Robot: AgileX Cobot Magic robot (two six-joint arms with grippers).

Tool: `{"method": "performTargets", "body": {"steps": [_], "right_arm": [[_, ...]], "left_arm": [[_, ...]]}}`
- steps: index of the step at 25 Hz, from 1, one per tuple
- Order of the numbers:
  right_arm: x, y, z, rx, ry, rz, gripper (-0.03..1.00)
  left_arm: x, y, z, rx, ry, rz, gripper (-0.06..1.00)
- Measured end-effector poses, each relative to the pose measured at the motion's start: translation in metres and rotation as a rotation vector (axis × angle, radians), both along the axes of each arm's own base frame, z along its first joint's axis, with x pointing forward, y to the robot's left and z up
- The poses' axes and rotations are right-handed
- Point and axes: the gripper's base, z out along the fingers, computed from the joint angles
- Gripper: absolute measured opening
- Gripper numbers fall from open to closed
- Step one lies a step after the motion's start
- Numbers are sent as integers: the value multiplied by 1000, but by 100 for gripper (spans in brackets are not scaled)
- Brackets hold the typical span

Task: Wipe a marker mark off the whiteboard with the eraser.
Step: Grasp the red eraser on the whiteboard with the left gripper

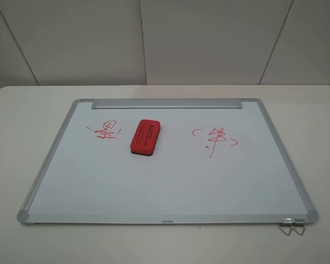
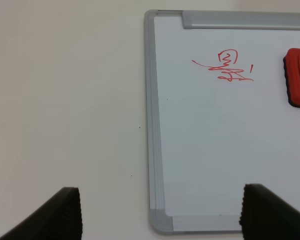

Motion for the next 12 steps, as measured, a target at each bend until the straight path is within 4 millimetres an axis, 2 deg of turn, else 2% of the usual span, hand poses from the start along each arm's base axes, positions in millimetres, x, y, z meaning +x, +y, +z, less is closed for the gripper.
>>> {"method": "performTargets", "body": {"steps": [12], "right_arm": [[0,0,0,0,0,0,70]], "left_arm": [[0,0,0,4,0,-3,65]]}}
